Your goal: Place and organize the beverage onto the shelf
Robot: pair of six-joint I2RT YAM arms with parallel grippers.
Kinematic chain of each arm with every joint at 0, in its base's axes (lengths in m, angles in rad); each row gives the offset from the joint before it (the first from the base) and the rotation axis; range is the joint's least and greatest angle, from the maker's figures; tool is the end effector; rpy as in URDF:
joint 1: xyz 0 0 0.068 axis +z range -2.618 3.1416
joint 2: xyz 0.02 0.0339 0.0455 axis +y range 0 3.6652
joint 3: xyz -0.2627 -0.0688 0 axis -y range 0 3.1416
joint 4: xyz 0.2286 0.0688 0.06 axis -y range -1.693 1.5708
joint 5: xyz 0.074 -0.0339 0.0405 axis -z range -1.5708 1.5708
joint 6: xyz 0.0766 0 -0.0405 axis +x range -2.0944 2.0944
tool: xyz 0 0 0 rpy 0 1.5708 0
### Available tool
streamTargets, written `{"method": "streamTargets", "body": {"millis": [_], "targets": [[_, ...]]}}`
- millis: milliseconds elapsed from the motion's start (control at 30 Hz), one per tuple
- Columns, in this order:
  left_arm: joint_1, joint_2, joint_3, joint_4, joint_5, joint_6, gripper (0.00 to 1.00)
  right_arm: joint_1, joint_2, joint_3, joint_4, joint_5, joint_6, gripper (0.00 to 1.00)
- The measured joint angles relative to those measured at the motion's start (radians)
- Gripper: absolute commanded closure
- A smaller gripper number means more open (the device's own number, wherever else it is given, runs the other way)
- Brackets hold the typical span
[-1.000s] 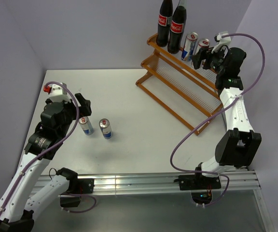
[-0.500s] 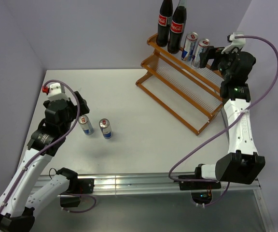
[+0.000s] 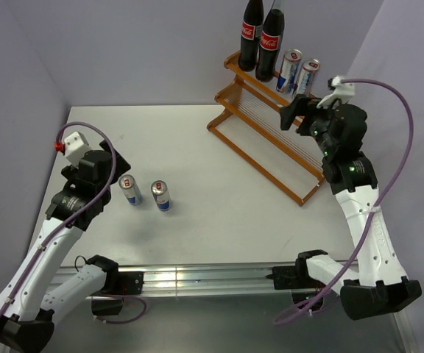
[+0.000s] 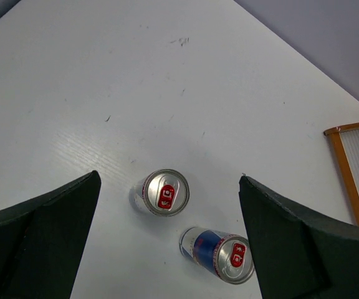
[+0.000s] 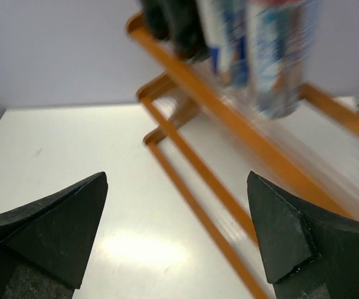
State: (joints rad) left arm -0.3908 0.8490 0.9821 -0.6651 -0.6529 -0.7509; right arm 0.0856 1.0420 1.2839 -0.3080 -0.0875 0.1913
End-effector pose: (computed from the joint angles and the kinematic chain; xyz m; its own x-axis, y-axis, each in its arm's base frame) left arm 0.1853 -0.0260 0.3321 -0.2191 -0.4959 -0.8403 -0.4527 0.8146 -0.3627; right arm 0.2435 0.0276 0.4434 -0.0973 0.1818 -0.9785 -0.1564 0.9682 0.1954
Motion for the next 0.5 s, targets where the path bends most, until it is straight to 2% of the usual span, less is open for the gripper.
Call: {"method": "streamTargets", "body": {"millis": [100, 267, 400, 500], "targets": [[0.0, 0.025, 0.0, -0.016, 0.001, -0.041, 0.0, 0.12, -0.007, -0.015, -0.048, 0.064, 0.004, 0.0], [0.002, 0.132, 0.0, -0.039, 0.032, -0.083, 0.0, 0.298, -0.042, -0.144, -0.057, 0.134, 0.014, 0.0], [0.002, 0.216, 0.0, -0.05, 0.078, -0.101, 0.01, 0.358, -0.04, -0.213, -0.043, 0.134, 0.027, 0.0], [0.002, 0.249, 0.0, -0.055, 0.099, -0.115, 0.02, 0.369, -0.062, -0.302, 0.032, 0.049, 0.053, 0.0]]}}
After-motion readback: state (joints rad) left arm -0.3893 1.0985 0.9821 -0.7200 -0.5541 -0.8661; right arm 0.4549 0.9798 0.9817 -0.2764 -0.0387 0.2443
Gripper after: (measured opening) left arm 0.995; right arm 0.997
